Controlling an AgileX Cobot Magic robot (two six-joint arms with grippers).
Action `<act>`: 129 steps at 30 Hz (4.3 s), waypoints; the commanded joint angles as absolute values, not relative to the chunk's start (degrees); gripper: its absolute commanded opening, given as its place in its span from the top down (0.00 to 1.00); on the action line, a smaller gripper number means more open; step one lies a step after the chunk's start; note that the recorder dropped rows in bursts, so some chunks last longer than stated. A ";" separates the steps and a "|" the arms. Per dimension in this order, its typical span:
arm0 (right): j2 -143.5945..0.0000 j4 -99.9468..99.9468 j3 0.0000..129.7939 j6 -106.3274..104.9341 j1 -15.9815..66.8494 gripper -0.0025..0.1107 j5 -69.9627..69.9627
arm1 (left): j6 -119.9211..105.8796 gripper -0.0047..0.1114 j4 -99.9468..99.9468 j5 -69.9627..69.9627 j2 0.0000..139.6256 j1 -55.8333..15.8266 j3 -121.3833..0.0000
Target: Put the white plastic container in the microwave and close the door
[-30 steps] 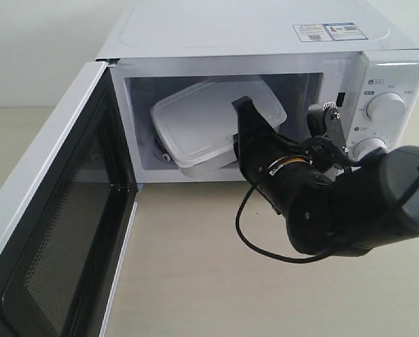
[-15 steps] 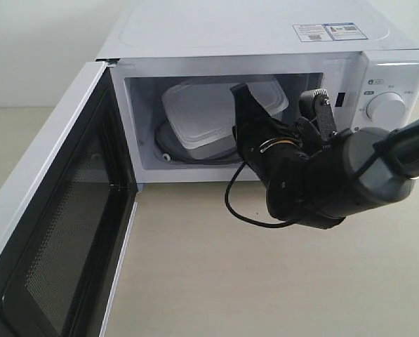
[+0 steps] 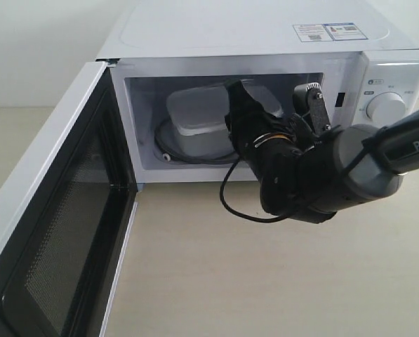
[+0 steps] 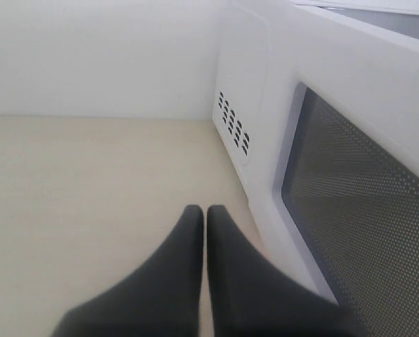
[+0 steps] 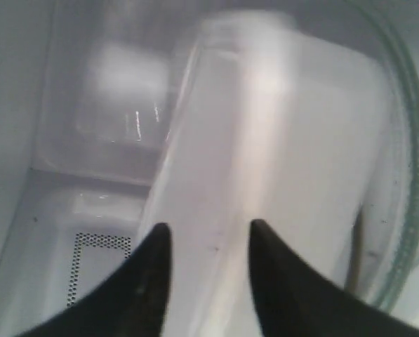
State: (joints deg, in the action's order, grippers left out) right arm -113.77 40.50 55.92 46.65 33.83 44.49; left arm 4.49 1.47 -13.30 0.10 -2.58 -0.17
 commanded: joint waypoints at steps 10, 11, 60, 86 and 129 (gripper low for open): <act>-113.85 34.29 56.11 45.95 33.66 0.49 41.40 | 4.73 0.93 1.60 -13.28 0.00 -2.42 0.00; -113.85 33.33 55.97 45.95 33.66 0.49 40.86 | 4.73 0.93 1.60 -13.28 0.00 -2.42 0.00; -64.54 -7.80 36.71 30.77 33.77 0.49 -18.95 | 4.73 0.93 1.60 -13.38 0.00 -2.42 0.00; -45.26 11.88 36.71 5.02 33.77 0.49 -48.55 | 4.73 0.93 1.60 -13.26 0.00 -2.42 0.00; -43.53 16.72 36.71 -5.17 31.18 0.98 -49.08 | 4.73 0.93 1.60 -13.24 0.00 -2.42 0.00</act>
